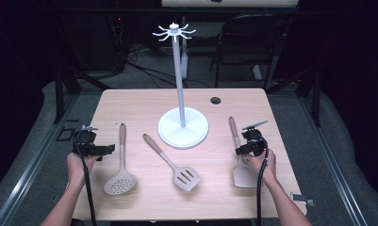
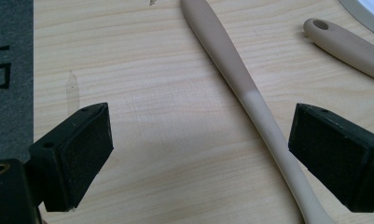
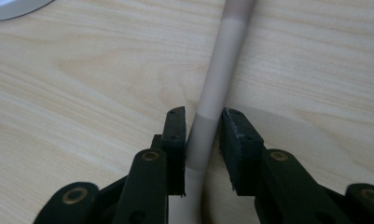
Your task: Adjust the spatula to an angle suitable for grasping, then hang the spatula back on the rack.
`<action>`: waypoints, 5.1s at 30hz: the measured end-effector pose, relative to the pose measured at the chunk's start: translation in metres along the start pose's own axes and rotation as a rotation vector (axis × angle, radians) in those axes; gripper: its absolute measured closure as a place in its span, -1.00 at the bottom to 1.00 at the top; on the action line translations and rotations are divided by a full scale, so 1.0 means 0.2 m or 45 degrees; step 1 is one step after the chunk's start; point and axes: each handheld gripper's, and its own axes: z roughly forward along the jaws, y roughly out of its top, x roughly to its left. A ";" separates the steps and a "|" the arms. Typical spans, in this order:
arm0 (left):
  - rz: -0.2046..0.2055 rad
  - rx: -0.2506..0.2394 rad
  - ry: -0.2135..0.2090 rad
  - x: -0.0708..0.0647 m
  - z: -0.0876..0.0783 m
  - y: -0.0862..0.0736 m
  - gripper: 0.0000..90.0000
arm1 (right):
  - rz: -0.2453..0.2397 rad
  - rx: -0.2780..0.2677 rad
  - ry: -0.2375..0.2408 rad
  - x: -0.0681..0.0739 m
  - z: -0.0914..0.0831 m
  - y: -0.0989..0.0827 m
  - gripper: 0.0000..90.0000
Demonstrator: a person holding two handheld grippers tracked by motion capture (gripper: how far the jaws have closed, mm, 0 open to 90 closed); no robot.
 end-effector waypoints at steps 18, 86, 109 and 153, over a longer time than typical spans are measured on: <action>0.019 0.006 0.004 -0.01 0.00 0.00 -0.86 | -0.037 0.078 0.002 0.04 -0.01 0.01 0.60; 0.122 -0.071 -0.086 -0.16 -0.07 0.02 -0.94 | -0.390 -0.116 0.139 0.40 -0.25 -0.09 0.74; 0.178 -0.097 -0.133 -0.23 -0.08 0.03 -0.94 | -0.528 -0.118 0.165 0.54 -0.23 -0.06 0.75; 0.331 -0.293 -0.609 -0.81 -0.09 0.25 -1.00 | -0.617 -0.230 0.130 0.69 -0.24 0.04 0.75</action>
